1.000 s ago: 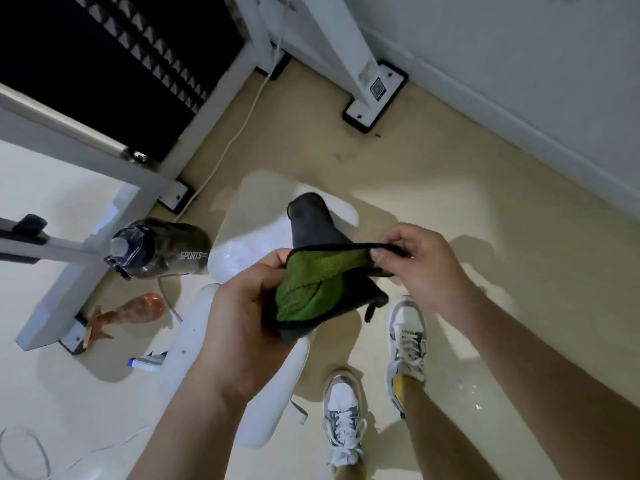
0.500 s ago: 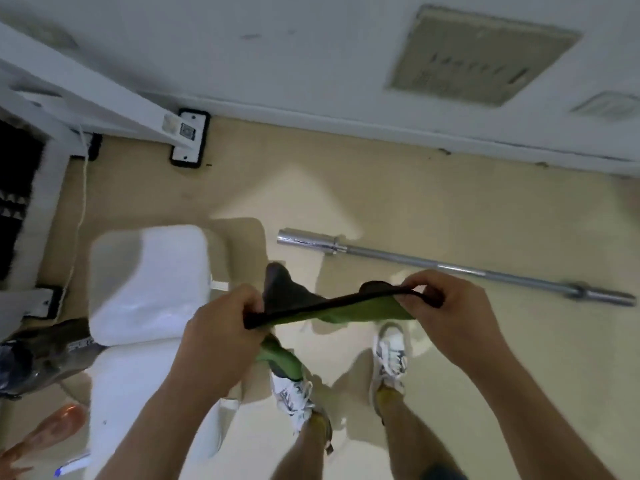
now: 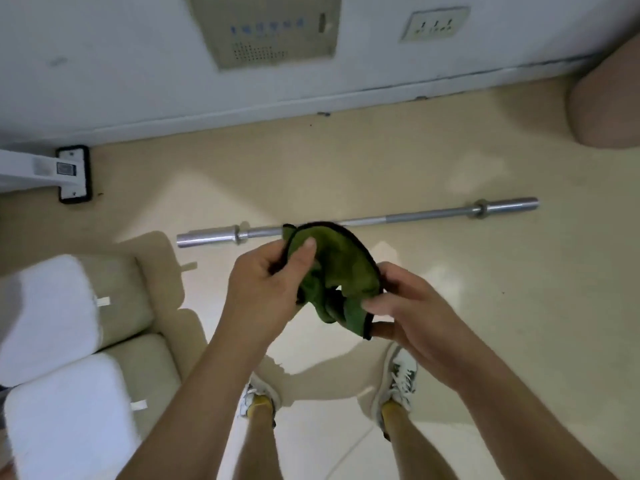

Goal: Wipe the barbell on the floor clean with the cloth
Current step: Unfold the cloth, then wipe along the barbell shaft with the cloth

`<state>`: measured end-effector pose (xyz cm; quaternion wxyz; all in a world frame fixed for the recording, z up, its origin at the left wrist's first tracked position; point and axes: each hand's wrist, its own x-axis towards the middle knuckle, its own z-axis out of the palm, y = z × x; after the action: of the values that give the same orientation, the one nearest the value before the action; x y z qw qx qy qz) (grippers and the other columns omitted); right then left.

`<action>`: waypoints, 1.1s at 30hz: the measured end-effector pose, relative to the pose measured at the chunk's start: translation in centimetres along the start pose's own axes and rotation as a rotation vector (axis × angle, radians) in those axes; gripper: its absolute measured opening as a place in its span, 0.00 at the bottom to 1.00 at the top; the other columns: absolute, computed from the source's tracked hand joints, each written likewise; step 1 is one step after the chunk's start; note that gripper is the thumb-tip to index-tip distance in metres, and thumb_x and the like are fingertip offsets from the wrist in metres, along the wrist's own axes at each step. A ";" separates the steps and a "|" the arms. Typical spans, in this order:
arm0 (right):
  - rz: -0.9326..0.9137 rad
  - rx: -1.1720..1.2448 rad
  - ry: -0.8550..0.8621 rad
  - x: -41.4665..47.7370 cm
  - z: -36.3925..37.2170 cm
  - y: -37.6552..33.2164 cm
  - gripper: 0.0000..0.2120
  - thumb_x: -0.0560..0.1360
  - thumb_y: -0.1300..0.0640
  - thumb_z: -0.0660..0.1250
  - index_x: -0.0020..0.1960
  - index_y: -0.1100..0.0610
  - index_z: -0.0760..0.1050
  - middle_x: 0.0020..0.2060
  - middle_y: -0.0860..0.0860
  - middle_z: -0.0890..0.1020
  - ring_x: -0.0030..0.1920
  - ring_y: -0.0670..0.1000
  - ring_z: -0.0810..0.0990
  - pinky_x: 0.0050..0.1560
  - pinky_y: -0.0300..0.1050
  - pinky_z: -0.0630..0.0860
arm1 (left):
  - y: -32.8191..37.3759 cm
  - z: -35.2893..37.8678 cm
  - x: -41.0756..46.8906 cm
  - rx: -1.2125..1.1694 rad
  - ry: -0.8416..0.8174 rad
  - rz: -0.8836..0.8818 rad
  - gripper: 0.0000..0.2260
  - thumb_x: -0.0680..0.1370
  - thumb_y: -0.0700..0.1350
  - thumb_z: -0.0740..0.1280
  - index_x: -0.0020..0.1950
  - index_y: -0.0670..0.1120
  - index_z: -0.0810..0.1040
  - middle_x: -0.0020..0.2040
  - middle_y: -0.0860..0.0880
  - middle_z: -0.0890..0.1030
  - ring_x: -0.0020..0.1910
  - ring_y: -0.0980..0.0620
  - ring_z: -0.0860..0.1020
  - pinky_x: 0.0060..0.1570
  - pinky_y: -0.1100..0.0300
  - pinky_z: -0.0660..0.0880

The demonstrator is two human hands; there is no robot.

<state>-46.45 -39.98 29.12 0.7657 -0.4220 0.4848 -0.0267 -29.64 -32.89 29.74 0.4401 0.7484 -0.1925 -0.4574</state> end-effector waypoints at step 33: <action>-0.216 -0.843 -0.465 30.1 -21.3 11.3 0.17 0.70 0.44 0.70 0.58 0.41 0.74 0.61 0.39 0.72 0.59 0.39 0.72 0.60 0.41 0.74 | -19.3 18.9 26.4 0.122 -0.401 0.300 0.18 0.56 0.31 0.55 0.25 0.53 0.76 0.33 0.55 0.76 0.37 0.54 0.76 0.38 0.65 0.69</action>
<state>-50.98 -59.43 -3.83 0.6090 -0.7378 0.2229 0.1874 -34.58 -49.86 -3.70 0.4103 0.6310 -0.4118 -0.5137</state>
